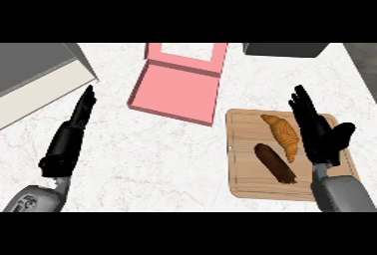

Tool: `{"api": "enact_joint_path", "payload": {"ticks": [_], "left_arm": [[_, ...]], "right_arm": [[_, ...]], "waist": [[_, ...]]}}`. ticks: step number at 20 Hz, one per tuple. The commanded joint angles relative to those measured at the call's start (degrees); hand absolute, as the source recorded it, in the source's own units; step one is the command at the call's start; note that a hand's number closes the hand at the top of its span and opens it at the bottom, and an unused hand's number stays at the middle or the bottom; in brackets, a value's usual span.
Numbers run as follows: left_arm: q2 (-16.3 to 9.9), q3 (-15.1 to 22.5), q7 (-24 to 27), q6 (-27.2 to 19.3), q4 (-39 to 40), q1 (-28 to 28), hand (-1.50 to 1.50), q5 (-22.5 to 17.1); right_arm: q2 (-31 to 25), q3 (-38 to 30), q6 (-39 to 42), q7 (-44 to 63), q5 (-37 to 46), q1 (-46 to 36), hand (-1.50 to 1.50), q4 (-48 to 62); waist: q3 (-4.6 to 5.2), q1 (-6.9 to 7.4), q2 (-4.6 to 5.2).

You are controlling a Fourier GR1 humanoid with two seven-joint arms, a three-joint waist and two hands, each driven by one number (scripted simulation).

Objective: Pick the croissant from the cutting board and place it in the cardboard box

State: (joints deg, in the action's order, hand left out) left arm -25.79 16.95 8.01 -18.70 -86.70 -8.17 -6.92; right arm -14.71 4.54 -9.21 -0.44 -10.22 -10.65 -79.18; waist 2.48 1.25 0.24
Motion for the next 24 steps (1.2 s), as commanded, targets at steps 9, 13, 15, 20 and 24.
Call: {"api": "enact_joint_path", "payload": {"ticks": [9,13,15,20,24], "left_arm": [[0.1,-0.6,-7.3,-0.5,5.1,4.4,0.00,-0.5],[-2.1,-2.5,-11.4,-0.2,0.6,6.1,0.00,-0.3],[-3.3,-5.0,-10.8,2.3,-0.7,7.1,0.00,-0.4],[-1.5,-3.7,-10.6,1.1,1.2,7.1,0.00,-0.5],[-1.7,-3.9,-9.9,1.1,1.1,7.7,0.00,0.4]], "right_arm": [[-8.1,2.1,-3.2,-8.7,18.3,-14.8,1.50,5.7],[-3.7,-4.4,1.5,-24.9,8.9,-14.9,-1.50,15.3],[-6.3,-3.4,5.8,-26.8,11.0,-13.5,-1.50,15.0],[-20.5,2.7,9.5,-20.7,23.2,-16.6,-1.50,14.4],[-24.1,9.4,15.1,-11.8,29.4,-18.7,-1.50,10.4]], "waist": [[-2.52,0.74,0.37],[-2.58,-0.02,0.03],[-2.51,-0.66,-0.18],[-2.39,-0.80,-0.19],[-2.32,-1.01,-0.52]]}}
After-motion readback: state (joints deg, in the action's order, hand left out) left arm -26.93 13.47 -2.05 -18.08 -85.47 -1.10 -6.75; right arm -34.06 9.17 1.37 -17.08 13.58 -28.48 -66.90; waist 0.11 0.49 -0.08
